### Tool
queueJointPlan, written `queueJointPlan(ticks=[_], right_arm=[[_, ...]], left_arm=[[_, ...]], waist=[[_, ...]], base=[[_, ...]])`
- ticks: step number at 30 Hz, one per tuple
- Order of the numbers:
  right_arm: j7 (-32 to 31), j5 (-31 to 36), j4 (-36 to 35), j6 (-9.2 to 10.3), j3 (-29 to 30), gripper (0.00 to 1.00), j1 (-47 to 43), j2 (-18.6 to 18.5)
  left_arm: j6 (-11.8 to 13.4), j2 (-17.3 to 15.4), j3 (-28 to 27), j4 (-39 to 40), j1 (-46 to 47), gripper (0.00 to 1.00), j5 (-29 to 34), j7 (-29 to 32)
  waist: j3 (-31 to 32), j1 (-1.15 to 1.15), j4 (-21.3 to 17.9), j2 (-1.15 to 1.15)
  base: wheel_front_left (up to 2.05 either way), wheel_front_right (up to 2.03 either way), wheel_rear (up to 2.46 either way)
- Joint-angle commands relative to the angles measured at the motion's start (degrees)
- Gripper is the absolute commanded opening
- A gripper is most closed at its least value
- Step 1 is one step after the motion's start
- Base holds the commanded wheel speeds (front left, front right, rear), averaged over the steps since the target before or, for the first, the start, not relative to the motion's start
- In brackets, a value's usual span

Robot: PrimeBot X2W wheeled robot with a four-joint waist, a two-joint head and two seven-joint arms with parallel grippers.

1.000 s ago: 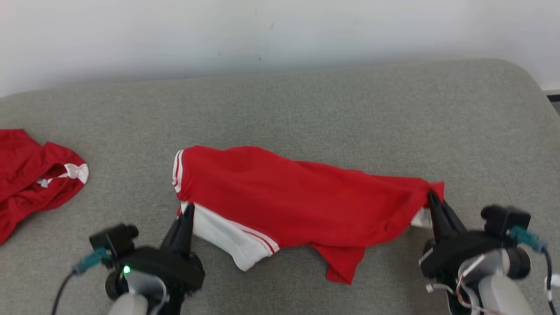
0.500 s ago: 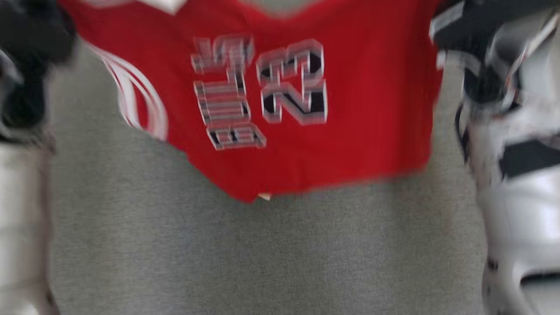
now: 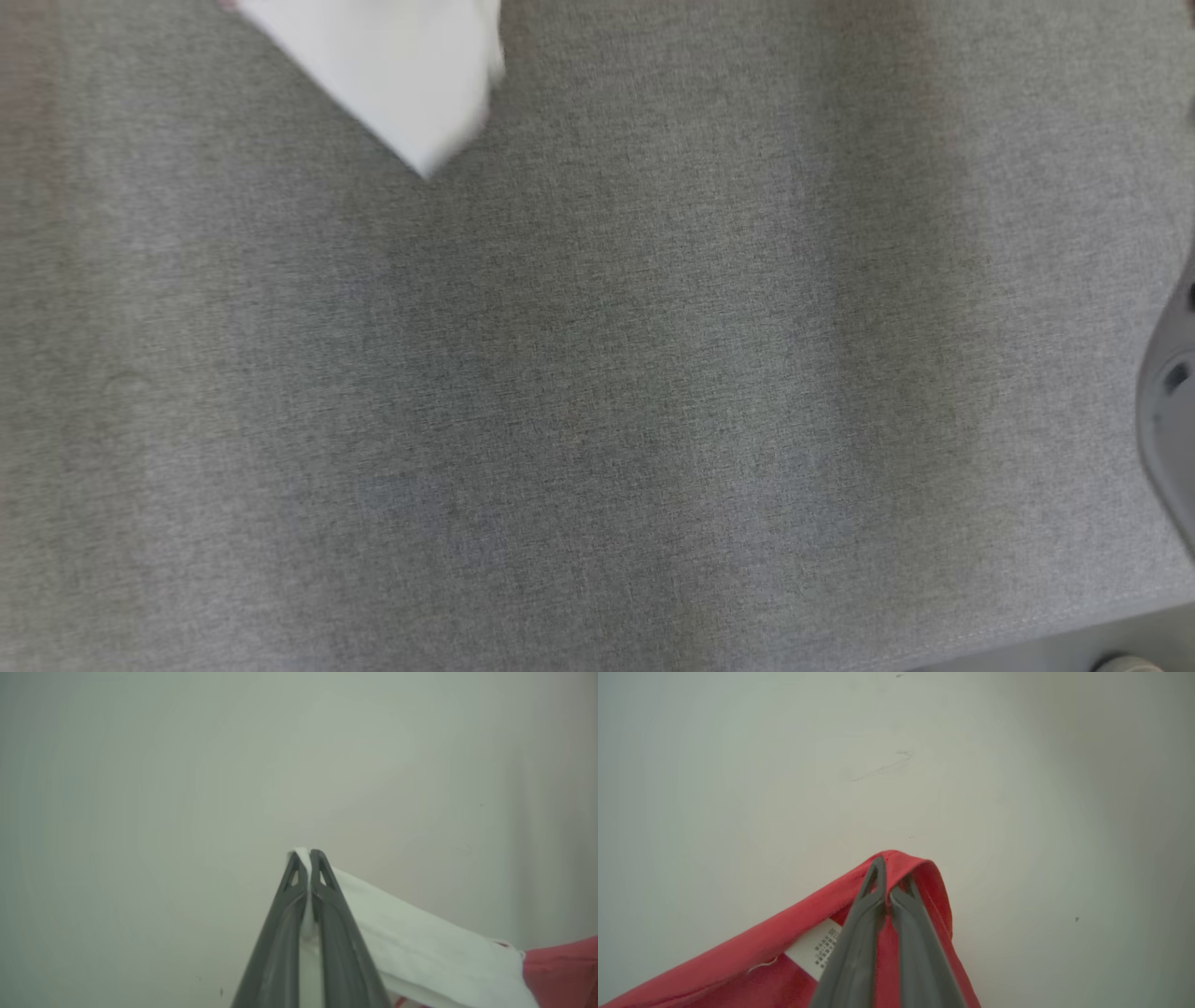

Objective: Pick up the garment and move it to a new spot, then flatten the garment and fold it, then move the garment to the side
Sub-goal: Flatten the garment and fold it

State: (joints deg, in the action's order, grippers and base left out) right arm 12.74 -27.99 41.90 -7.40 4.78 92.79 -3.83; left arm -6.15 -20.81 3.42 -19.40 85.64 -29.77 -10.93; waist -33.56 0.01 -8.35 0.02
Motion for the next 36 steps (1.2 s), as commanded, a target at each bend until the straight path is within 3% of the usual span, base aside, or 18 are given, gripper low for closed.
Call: queueJointPlan(ticks=[1,7,17,28,33,36], right_arm=[[1.4,1.4,0.5,-0.15,0.5,0.0,1.8,-0.6],[2.4,4.7,-1.5,-0.15,2.0,0.0,-0.2,-2.4],[2.4,6.2,-4.0,-0.15,-2.0,0.0,-13.8,-4.5],[2.3,-0.6,-5.0,-0.15,-13.7,0.0,-30.1,-13.5],[-0.6,-4.5,-3.9,-0.1,-16.7,0.0,-38.8,-16.0],[-2.9,-5.5,-3.6,-0.1,-18.3,0.0,-43.6,-16.8]], left_arm=[[-0.4,-0.7,0.6,0.2,3.9,0.0,1.1,-1.6],[-0.9,0.6,1.1,3.4,6.4,0.0,1.8,-4.1],[-1.2,2.0,3.9,5.2,-10.5,0.0,-8.0,-4.2],[-1.3,0.7,7.8,10.2,-38.7,0.0,-21.9,-3.6],[-0.9,1.8,8.6,12.9,-52.6,0.0,-26.2,-1.7],[0.5,3.3,8.9,15.2,-60.6,0.0,-29.0,-1.3]], waist=[[-1.6,-0.01,-0.8,-0.02],[-3.0,-0.01,0.1,-0.02],[-2.7,-0.01,3.1,-0.02],[9.8,-0.01,7.6,-0.02],[16.4,-0.01,8.6,-0.02],[19.6,-0.01,8.6,-0.02]], base=[[0.0,0.0,0.0],[0.0,0.0,0.0],[0.0,0.0,0.0],[0.0,0.0,0.0],[0.0,0.0,0.0],[0.0,0.0,0.0]])
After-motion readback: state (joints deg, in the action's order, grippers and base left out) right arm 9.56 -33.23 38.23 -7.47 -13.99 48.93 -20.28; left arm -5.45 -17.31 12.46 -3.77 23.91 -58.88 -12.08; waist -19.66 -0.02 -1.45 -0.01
